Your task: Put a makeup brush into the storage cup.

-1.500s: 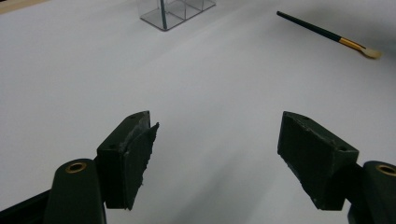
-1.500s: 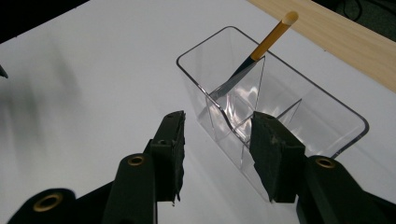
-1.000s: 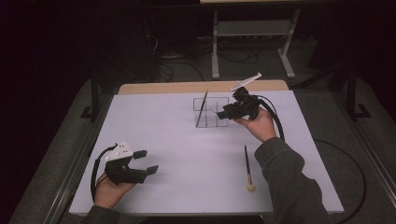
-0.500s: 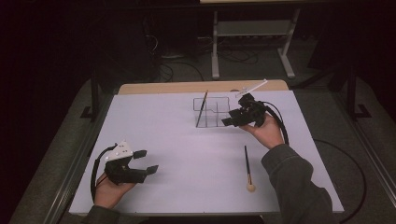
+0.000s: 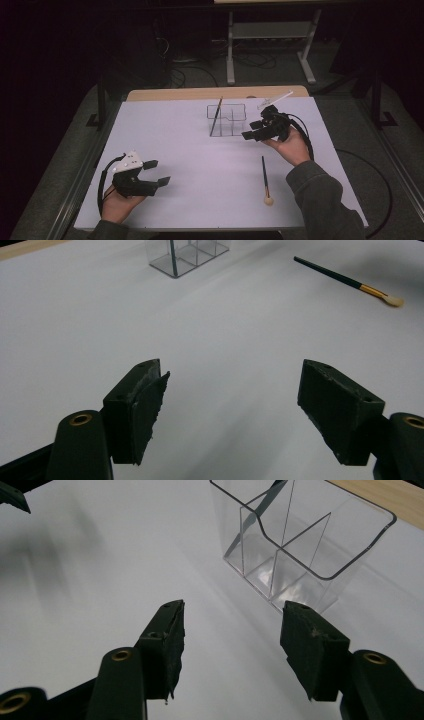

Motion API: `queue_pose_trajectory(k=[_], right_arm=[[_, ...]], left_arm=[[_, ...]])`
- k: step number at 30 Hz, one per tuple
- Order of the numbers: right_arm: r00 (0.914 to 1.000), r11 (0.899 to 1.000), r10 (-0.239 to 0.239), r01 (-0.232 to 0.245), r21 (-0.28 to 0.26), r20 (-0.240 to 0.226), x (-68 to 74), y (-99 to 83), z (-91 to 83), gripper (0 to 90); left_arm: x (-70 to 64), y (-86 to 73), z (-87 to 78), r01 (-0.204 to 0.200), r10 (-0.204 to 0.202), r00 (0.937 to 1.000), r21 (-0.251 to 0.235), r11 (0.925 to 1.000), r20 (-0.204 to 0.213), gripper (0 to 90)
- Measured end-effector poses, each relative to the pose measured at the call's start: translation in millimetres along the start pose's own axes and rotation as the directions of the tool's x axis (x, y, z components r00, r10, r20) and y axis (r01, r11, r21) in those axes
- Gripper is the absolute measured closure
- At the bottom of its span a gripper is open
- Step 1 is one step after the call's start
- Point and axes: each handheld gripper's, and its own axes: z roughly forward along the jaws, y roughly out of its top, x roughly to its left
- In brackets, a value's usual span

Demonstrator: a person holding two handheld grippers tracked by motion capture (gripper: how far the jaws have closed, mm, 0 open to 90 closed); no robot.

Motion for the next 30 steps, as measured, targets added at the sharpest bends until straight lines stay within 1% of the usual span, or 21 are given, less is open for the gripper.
queue_pose_trajectory(k=[2, 3, 9, 10, 11, 13, 15, 16, 18, 22, 23, 24, 25, 30], right_arm=[[1.0, 1.0, -0.006, 0.006, -0.007, -0.002, -1.0, -0.9, -1.0, 41.2], [1.0, 1.0, 0.002, -0.002, -0.009, -0.002, -0.5, -1.0, -1.6, 40.8], [1.0, 1.0, 0.004, -0.004, -0.009, -0.008, 1.6, -2.9, -2.8, 38.9], [0.9999, 1.0, -0.007, 0.007, -0.008, -0.008, 1.2, -3.6, -2.5, 38.6], [1.0, 1.0, 0.001, -0.001, -0.002, -0.008, 2.5, -3.8, -3.2, 38.2], [0.9999, 1.0, -0.009, 0.009, -0.01, -0.008, 3.9, -5.6, -5.2, 37.9], [0.9999, 1.0, 0.009, -0.009, -0.009, -0.012, 5.8, -7.0, -6.1, 37.5], [0.9999, 1.0, -0.008, 0.008, -0.013, -0.012, 5.1, -8.2, -6.0, 37.5], [0.9999, 1.0, -0.007, 0.007, -0.009, -0.01, 5.9, -9.0, -6.5, 37.5], [0.9999, 1.0, -0.002, 0.002, -0.009, -0.011, 8.1, -12.2, -8.5, 37.5], [0.9999, 1.0, -0.012, 0.012, -0.01, -0.01, 7.8, -13.3, -8.8, 37.3], [0.9999, 1.0, 0.0, 0.0, -0.006, -0.01, 9.1, -13.8, -9.5, 37.3], [1.0, 1.0, 0.001, -0.001, -0.007, -0.009, 9.4, -14.9, -10.2, 37.3], [1.0, 1.0, -0.003, 0.003, -0.013, -0.007, 8.5, -19.6, -13.0, 36.6]], left_arm=[[0.3, 0.1, 0.2, 0.001, -0.001, 1.0, -0.001, 1.0, 0.0, 25.5], [0.3, 0.1, 0.3, 0.001, -0.001, 1.0, -0.002, 1.0, 0.0, 25.5], [0.1, -0.4, 1.2, 0.005, -0.005, 1.0, 0.0, 1.0, 0.001, 25.5], [0.0, -0.2, 1.0, 0.005, -0.005, 1.0, -0.002, 1.0, 0.002, 25.5], [0.0, -0.1, 0.9, 0.004, -0.004, 1.0, -0.002, 1.0, 0.002, 25.5], [-0.3, 0.4, 0.6, 0.004, -0.004, 1.0, -0.003, 1.0, 0.003, 25.5], [-0.5, 0.5, 0.7, 0.003, -0.003, 1.0, -0.004, 1.0, 0.003, 25.5], [-0.4, 0.6, 0.9, 0.004, -0.004, 1.0, -0.004, 1.0, 0.004, 25.5], [0.1, 0.7, 1.6, -0.001, 0.001, 1.0, -0.005, 1.0, 0.005, 25.4], [0.3, 1.8, 2.6, 0.004, -0.004, 1.0, -0.006, 1.0, 0.007, 25.4], [0.3, 1.8, 2.8, 0.003, -0.003, 1.0, -0.005, 1.0, 0.007, 25.4], [0.3, 1.8, 2.8, 0.001, -0.001, 1.0, -0.003, 1.0, 0.007, 25.4], [0.3, 1.7, 2.7, 0.001, -0.001, 1.0, -0.004, 1.0, 0.007, 25.4], [1.0, 0.9, 2.4, 0.004, -0.004, 1.0, -0.006, 1.0, 0.007, 25.4]])
